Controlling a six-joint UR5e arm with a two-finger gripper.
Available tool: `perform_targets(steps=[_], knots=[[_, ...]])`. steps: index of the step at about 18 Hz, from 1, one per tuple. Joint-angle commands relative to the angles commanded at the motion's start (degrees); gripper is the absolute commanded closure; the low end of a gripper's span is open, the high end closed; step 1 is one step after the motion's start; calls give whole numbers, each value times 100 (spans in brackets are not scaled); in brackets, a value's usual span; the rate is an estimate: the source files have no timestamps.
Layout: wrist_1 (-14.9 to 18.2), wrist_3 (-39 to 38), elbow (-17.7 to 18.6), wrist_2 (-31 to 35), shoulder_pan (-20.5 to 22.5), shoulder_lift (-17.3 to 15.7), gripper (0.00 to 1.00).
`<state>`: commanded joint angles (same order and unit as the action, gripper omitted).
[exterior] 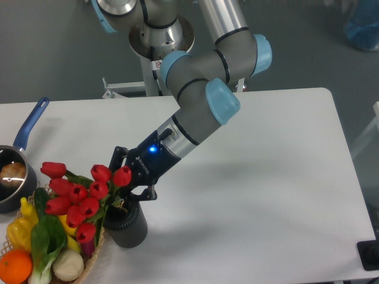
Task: Pick up the flowers from the vase
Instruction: 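Lift the gripped tulips up out of the black vase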
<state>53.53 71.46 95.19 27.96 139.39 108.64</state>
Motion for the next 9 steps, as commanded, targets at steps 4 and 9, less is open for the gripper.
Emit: perform_targets(steps=[4,9], knots=[[0,-105,17,-167,88,-114,79],[0,-123,61,-361,150,-194,79]])
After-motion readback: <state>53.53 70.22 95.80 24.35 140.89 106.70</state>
